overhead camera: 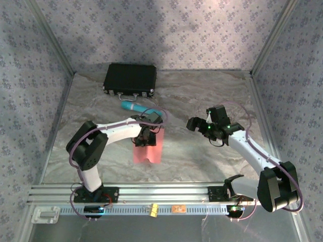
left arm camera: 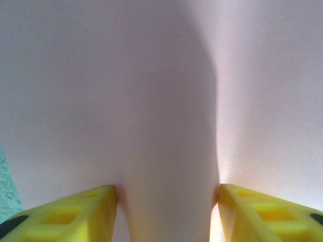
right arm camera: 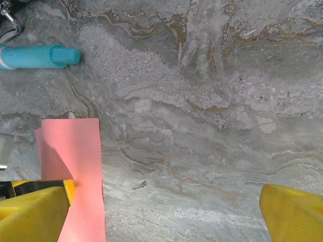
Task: Fold a paper plane with a square sheet of paper (pick it up from the middle)
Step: First fold the square sheet of paper in half at the center of the table.
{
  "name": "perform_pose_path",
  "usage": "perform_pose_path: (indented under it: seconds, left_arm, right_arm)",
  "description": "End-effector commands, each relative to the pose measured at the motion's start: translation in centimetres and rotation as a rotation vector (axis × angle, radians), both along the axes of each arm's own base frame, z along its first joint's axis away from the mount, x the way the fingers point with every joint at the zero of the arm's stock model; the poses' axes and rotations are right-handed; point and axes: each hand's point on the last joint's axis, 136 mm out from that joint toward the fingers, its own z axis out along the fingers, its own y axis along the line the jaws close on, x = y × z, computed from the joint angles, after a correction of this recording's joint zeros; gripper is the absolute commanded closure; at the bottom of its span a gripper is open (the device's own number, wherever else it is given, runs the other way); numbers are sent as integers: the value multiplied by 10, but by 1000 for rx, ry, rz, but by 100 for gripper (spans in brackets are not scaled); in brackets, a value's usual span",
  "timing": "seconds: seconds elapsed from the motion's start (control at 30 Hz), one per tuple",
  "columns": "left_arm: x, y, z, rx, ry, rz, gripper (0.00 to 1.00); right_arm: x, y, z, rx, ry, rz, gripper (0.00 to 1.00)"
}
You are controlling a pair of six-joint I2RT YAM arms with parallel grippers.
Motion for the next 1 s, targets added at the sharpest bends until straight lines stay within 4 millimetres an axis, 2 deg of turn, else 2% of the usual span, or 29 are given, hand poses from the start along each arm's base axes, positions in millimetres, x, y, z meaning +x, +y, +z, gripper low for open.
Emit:
perform_pose_path:
  seconds: [0.0, 0.23, 0.47, 0.8, 0.97]
  left_arm:
    - [7, -11, 17, -76, -86, -27, 46]
    - [7, -21, 25, -168, -124, -49, 52]
    - [8, -39, 38, -258, -130, -90, 54]
    - [7, -81, 73, -512, -144, -132, 54]
    - [6, -97, 84, -612, -131, -138, 54]
  right_arm:
    - [0, -8, 7, -16, -8, -42, 1]
    - [-4, -18, 3, -26, 13, -93, 1]
    - [-3, -28, 8, -24, -12, -145, 1]
    - [-6, -52, 27, -5, -107, -267, 1]
    - [-5, -61, 39, 6, -186, -321, 1]
